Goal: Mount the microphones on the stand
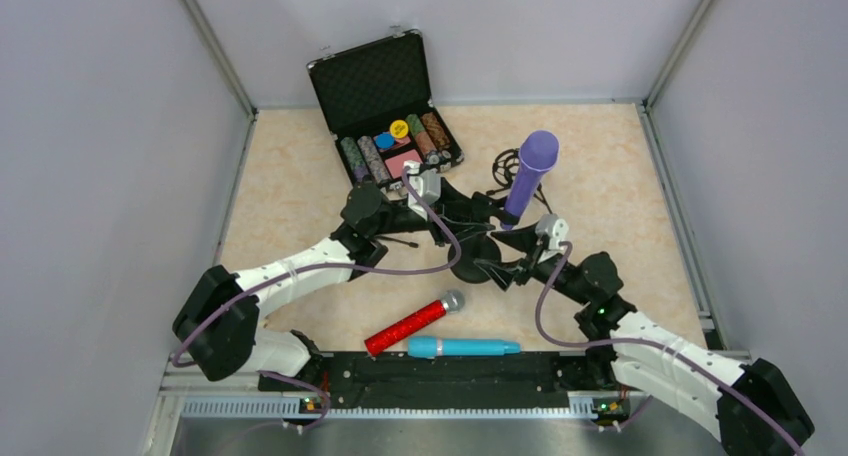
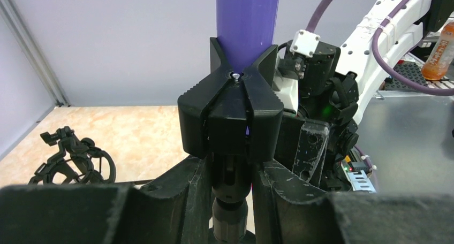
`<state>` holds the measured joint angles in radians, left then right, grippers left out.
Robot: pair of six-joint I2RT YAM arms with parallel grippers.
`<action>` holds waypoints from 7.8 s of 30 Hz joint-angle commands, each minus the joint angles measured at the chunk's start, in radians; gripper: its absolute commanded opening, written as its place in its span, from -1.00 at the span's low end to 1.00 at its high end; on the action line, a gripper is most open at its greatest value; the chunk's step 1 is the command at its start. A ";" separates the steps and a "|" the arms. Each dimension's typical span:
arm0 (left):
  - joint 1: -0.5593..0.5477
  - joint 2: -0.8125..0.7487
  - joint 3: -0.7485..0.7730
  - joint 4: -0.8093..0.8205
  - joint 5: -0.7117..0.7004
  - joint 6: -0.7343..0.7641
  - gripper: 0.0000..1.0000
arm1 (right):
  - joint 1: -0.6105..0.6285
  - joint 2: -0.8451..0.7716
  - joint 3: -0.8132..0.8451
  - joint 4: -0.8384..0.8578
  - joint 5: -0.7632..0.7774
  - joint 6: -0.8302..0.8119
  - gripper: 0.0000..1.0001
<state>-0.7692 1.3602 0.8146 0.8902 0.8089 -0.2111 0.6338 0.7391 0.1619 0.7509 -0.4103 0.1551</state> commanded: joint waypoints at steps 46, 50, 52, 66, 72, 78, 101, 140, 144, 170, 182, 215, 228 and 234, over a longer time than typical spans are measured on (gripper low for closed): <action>0.001 -0.134 -0.033 0.249 -0.066 -0.023 -1.00 | 0.275 0.268 -0.057 0.129 0.656 -0.201 0.04; 0.001 -0.151 -0.038 0.253 -0.074 -0.015 -1.00 | 0.275 0.294 -0.066 0.145 0.659 -0.195 0.06; 0.003 -0.164 -0.040 0.252 -0.080 -0.009 -1.00 | 0.275 0.310 -0.075 0.161 0.662 -0.189 0.06; 0.039 -0.268 -0.055 0.232 -0.129 0.007 -1.00 | 0.273 0.453 -0.088 0.236 0.681 -0.174 0.07; 0.051 -0.291 -0.066 0.259 -0.137 -0.020 -1.00 | 0.275 0.507 -0.081 0.263 0.692 -0.163 0.08; 0.051 -0.282 -0.088 0.376 -0.130 -0.089 -1.00 | 0.275 0.524 -0.084 0.302 0.698 -0.170 0.08; 0.069 -0.329 -0.099 0.478 -0.119 -0.120 -1.00 | 0.292 0.541 -0.074 0.300 0.752 -0.209 0.10; 0.085 -0.351 -0.115 0.247 -0.165 0.026 -1.00 | 0.369 -0.108 0.011 -0.066 0.647 -0.162 0.72; 0.085 -0.348 -0.113 0.236 -0.169 0.034 -1.00 | 0.369 -0.181 0.019 -0.126 0.621 -0.162 0.73; 0.178 -0.234 -0.082 0.255 -0.244 0.029 -1.00 | 0.369 -0.237 0.096 -0.383 0.687 -0.068 0.75; 0.192 -0.019 0.025 0.333 -0.312 -0.002 -1.00 | 0.369 -0.495 0.164 -0.608 0.776 0.052 0.76; 0.293 0.561 0.237 0.730 -0.349 -0.063 -1.00 | 0.369 -0.542 0.242 -0.775 0.840 -0.003 0.75; 0.295 0.538 0.169 0.730 -0.323 -0.041 -0.37 | 0.369 -0.491 0.246 -0.759 0.835 -0.026 0.76; 0.295 0.528 0.155 0.730 -0.320 -0.022 0.27 | 0.369 -0.490 0.244 -0.735 0.839 -0.038 0.77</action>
<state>-0.4793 1.9396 0.9829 1.4914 0.4866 -0.2501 1.0111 0.2440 0.3500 -0.0422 0.4206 0.1383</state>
